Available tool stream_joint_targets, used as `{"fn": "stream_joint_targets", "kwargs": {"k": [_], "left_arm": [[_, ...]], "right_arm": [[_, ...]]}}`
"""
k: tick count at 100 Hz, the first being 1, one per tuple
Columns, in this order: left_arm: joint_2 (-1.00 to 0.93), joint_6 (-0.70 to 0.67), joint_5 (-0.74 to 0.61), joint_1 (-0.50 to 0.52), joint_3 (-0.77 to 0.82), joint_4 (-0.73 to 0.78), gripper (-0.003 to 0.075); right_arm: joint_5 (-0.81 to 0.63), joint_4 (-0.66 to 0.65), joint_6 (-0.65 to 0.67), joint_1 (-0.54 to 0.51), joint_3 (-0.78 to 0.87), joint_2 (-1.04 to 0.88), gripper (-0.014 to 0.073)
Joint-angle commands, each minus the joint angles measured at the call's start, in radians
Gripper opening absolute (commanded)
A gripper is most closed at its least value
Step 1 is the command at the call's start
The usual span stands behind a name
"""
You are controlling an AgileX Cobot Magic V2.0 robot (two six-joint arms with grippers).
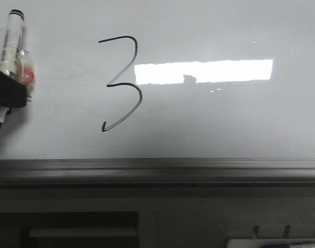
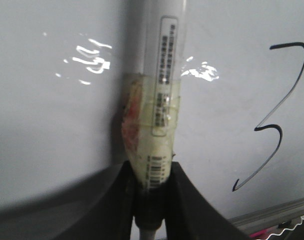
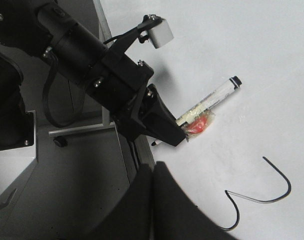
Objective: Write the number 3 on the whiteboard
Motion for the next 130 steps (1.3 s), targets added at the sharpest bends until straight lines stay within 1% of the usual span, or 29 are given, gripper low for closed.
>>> {"fn": "stream_joint_targets", "kwargs": {"k": [1,26,37,43,50,65,70,74,100,121,130], "left_arm": [[-0.004,-0.005,-0.09,-0.015,-0.032,-0.016,-0.002],[-0.004,-0.005,-0.102,-0.015,-0.032,-0.016,-0.002],[-0.004,-0.005,-0.106,-0.015,-0.032,0.008,-0.002],[-0.004,-0.005,-0.106,-0.015,-0.032,0.008,-0.0009],[-0.004,-0.005,-0.106,-0.015,-0.032,0.008,0.0046],[-0.004,-0.005,-0.106,-0.015,-0.032,0.008,0.0262],[-0.004,-0.005,-0.106,-0.015,-0.032,0.008,0.0304],[-0.004,-0.005,-0.106,-0.015,-0.032,0.008,0.0322],[-0.007,0.005,-0.091,-0.015,-0.032,0.025,0.0326],[-0.084,0.005,-0.062,-0.015,-0.032,0.064,0.0326],[-0.137,0.009,-0.03,-0.012,-0.032,0.083,0.0323]], "right_arm": [[-0.055,0.017,0.003,-0.002,-0.028,-0.025,-0.0067],[-0.053,0.017,0.003,-0.002,-0.028,-0.025,-0.0067],[-0.048,0.017,0.003,-0.002,-0.028,-0.025,-0.0067],[-0.047,0.017,0.003,-0.002,-0.028,-0.025,-0.0067],[-0.047,0.017,0.003,-0.002,-0.028,-0.025,-0.0067],[-0.047,0.017,0.003,-0.002,-0.028,-0.025,-0.0067],[-0.049,0.017,0.003,-0.002,-0.028,-0.025,-0.0067],[-0.051,0.017,0.003,-0.002,-0.028,-0.025,-0.0067],[-0.051,0.017,0.003,-0.002,-0.028,-0.025,-0.0067],[-0.067,0.017,0.003,-0.002,-0.028,-0.025,-0.0067],[-0.088,0.017,0.003,-0.002,-0.028,-0.038,-0.0057]]}}
